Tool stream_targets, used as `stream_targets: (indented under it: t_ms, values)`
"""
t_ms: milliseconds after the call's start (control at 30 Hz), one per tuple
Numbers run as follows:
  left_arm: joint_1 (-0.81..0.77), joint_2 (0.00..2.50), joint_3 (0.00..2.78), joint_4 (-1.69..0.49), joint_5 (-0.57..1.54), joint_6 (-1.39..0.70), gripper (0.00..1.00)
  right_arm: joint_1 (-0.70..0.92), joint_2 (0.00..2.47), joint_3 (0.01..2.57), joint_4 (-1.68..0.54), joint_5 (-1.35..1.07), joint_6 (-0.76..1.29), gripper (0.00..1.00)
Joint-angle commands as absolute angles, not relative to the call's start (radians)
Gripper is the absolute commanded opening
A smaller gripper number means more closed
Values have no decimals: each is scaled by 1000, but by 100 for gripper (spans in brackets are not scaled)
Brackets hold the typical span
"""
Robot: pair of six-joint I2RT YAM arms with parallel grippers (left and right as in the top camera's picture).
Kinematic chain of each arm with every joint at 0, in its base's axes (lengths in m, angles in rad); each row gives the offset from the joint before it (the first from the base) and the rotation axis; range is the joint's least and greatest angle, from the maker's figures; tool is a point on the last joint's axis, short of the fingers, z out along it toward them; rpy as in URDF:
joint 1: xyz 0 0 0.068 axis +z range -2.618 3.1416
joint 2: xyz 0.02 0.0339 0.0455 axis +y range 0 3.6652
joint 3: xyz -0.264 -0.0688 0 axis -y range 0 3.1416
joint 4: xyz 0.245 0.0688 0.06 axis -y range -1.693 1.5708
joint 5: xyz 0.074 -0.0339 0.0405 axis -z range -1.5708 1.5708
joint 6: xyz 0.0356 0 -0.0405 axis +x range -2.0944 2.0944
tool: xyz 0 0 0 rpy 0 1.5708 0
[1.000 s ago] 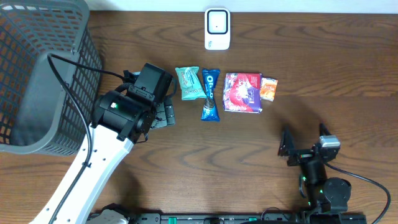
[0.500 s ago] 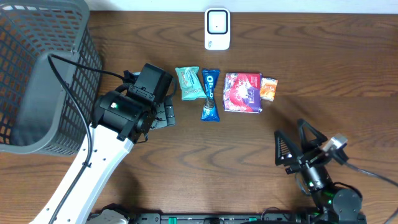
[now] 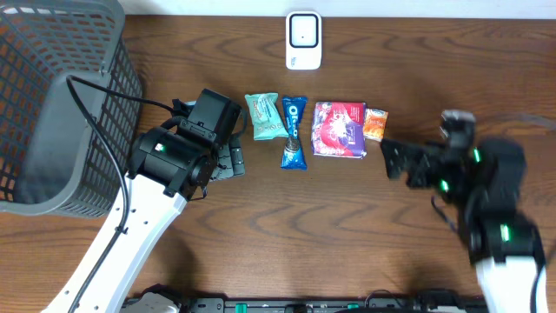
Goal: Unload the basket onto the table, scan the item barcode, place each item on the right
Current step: 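Reach the right gripper to the orange Kleenex pack and grasp it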
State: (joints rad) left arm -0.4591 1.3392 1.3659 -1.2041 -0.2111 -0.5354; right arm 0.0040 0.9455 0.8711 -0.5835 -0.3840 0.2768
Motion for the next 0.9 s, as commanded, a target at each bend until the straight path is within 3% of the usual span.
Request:
stream_targets:
  t_ms: [0, 400, 733, 767, 800, 867]
  values:
    - [-456, 1347, 1364, -1207, -213, -548, 98, 7, 1106, 957, -592, -527, 223, 99]
    - [-456, 1347, 1364, -1207, -213, -548, 98, 4, 1496, 970, -536, -551, 223, 99]
    - [-456, 1347, 1364, -1207, -213, -548, 98, -102, 1584, 970, -358, -549, 317, 99]
    - [-456, 1347, 1364, -1207, -213, -548, 98, -112, 1590, 970, -344, -540, 319, 96]
    - [-456, 1347, 1364, -1207, -213, -548, 98, -119, 1597, 970, -335, -525, 332, 80]
    - [-456, 1347, 1364, -1207, -213, -548, 98, -122, 1618, 970, -328, -489, 384, 62]
